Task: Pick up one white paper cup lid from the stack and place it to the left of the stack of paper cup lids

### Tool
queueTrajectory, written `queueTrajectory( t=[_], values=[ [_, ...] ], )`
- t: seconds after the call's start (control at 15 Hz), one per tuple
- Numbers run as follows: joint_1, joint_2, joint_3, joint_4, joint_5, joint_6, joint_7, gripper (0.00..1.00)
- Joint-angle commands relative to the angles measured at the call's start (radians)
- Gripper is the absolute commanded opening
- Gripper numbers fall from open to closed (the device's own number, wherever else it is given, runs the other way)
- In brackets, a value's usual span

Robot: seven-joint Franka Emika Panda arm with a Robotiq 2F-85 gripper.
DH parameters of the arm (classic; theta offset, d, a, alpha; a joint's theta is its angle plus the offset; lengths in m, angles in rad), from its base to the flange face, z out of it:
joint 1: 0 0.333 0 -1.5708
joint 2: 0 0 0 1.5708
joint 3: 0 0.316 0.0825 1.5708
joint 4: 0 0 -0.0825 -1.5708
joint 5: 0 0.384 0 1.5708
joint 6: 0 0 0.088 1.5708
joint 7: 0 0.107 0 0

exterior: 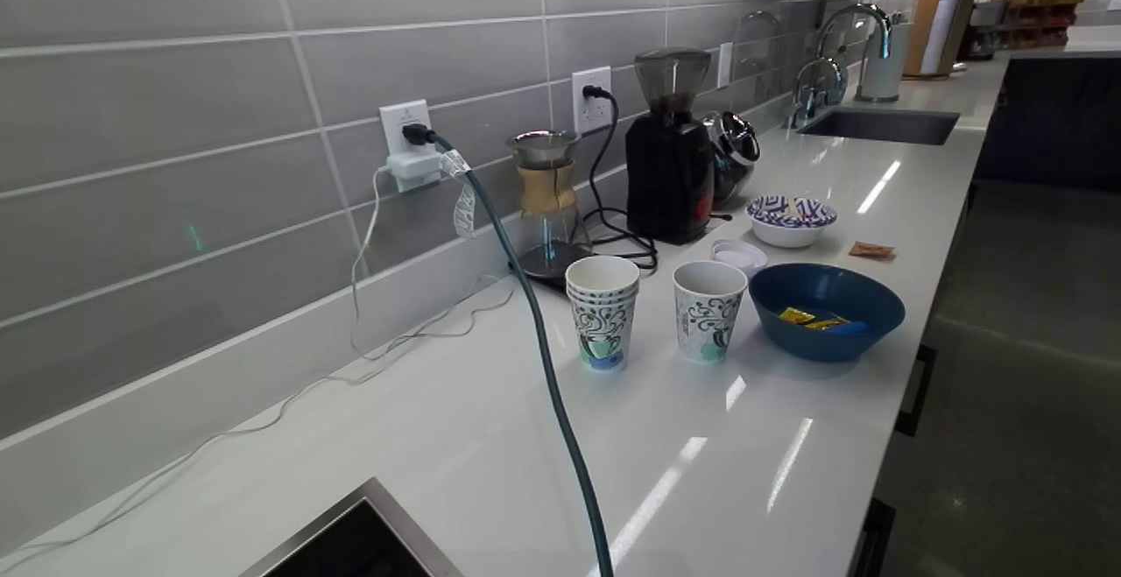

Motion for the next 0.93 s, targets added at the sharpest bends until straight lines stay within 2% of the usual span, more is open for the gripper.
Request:
queueTrajectory(
  t=[0.0,0.4,0.87],
  values=[
    [0.036,0.197,0.043,0.143,0.053,0.065,0.047,1.0],
    [0.048,0.478,0.102,0.421,0.035,0.142,0.115,1.0],
    [0.078,0.769,0.162,0.742,0.034,0.157,0.183,1.0]
  ],
)
